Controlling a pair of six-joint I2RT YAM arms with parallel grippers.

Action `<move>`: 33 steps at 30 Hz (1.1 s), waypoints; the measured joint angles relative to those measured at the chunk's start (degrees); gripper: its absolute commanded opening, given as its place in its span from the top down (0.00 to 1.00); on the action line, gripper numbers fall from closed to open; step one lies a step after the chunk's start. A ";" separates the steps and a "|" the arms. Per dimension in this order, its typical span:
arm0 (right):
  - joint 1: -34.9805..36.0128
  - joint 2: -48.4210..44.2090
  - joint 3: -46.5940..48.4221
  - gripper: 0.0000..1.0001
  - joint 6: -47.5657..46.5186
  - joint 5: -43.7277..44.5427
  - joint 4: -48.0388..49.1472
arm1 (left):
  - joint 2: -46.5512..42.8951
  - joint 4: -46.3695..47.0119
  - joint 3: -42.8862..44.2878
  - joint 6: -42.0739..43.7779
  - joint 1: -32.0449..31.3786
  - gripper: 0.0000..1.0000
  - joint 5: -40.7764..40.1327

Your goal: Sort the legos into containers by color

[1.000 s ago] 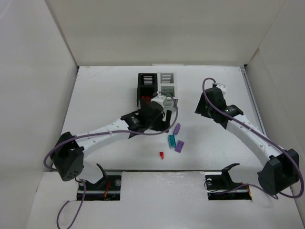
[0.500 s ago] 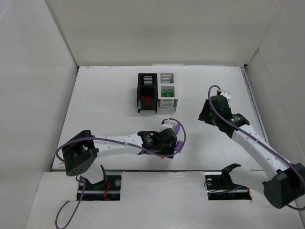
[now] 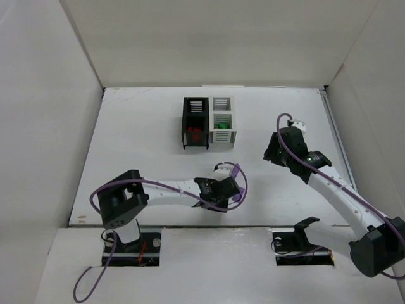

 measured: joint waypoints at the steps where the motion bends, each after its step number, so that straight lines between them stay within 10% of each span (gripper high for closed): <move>1: 0.00 0.00 0.00 0.43 -0.07 0.00 0.00 | 0.59 -0.37 0.70 -0.46 -0.02 0.67 -0.50; 12: 0.00 -0.02 0.00 0.43 -0.68 -0.15 0.00 | 3.61 -4.63 4.46 -3.98 -0.35 0.85 -3.93; 24: 0.00 -1.64 -0.74 0.43 -1.11 -0.17 0.00 | 2.58 -16.31 12.98 -3.06 0.63 0.82 -12.41; 33: 0.00 -0.13 1.31 0.43 -2.29 -1.14 0.31 | -3.78 -12.98 25.09 9.86 21.27 0.81 -18.05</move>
